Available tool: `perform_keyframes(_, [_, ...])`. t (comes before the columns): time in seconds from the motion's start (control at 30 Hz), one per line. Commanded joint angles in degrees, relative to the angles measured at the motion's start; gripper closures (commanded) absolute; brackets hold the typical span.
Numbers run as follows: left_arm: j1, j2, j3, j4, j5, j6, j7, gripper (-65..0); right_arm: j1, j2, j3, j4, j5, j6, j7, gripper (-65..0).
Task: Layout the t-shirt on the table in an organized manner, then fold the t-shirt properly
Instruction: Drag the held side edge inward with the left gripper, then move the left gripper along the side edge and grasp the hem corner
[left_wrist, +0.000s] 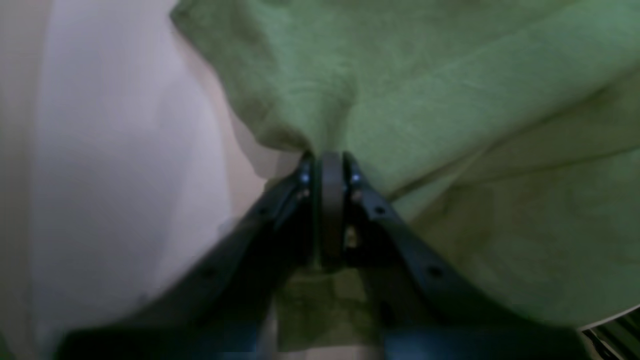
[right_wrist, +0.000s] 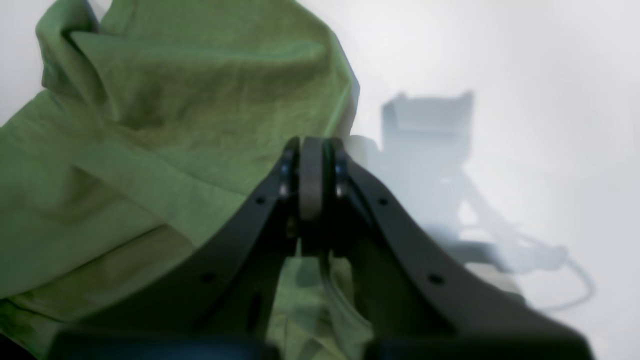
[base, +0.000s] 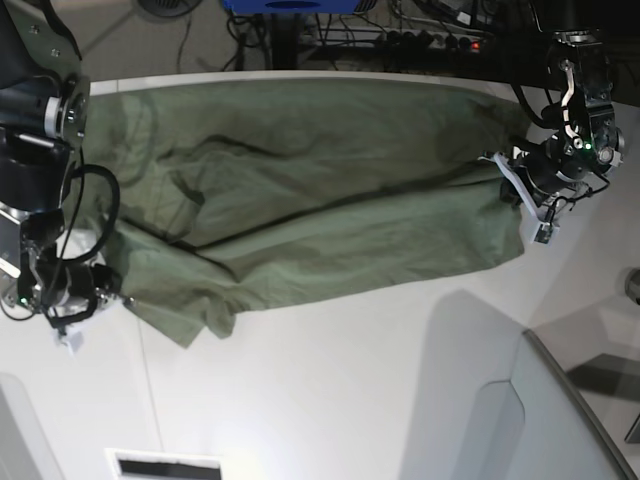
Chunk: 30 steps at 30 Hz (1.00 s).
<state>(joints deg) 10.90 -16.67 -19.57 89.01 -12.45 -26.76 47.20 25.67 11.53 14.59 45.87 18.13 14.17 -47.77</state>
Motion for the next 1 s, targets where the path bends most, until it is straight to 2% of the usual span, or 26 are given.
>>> perform_keyframes(0.0, [-0.30,-0.96,-0.43,1.05,-0.43,0.26,-0.83,-18.8,1.63,0.82,-0.04,1.12,0.64,0.38,0.60,-0.6])
perform_keyframes(0.07, [-0.30,-1.49,-0.52,1.05,0.98,0.26,-0.83,-35.7,1.63,0.82,-0.13,1.12,0.64,0.38,0.60,-0.6])
perform_keyframes(0.1, [-0.39,-1.49,-0.52,1.05,1.85,0.26,-0.83,-41.6,1.63,0.82,-0.13,1.12,0.64,0.38,0.60,-0.6])
perform_keyframes(0.13, [-0.74,-1.49,-0.60,0.97,2.65,0.26,-0.91,-45.4,1.63,0.82,-0.13,1.03,0.64,0.38,0.60,-0.6])
perform_keyframes(0.17, [-0.92,-1.49,-0.95,0.88,3.08,0.26,-0.91,-46.6,1.63,0.82,-0.13,1.03,0.55,0.38,0.69,-0.6])
perform_keyframes(0.33, [-5.40,-1.49,-8.25,-3.34,3.61,0.26,-1.09,-46.2,1.63,0.91,-0.13,1.03,0.55,0.38,0.69,-0.6])
perform_keyframes(0.47, [-13.66,-3.25,-10.98,-16.70,3.52,0.08,-3.38,-46.2,1.63,0.91,-0.13,1.12,0.55,0.38,0.78,-0.6])
perform_keyframes(0.63, [-21.40,-4.74,-10.80,-32.09,3.17,-0.01,-10.67,-46.2,1.63,0.91,-0.13,1.12,0.55,0.38,0.78,-0.6])
perform_keyframes(0.8, [-26.24,-4.56,-10.71,-42.90,3.17,-0.01,-17.18,-46.2,1.63,0.91,-0.13,1.12,0.46,0.38,0.78,-0.6])
perform_keyframes(0.97, [-28.35,-3.95,-10.62,-48.00,3.26,-0.09,-18.85,-46.2,1.63,0.91,-0.13,1.12,0.46,0.38,0.78,-0.6])
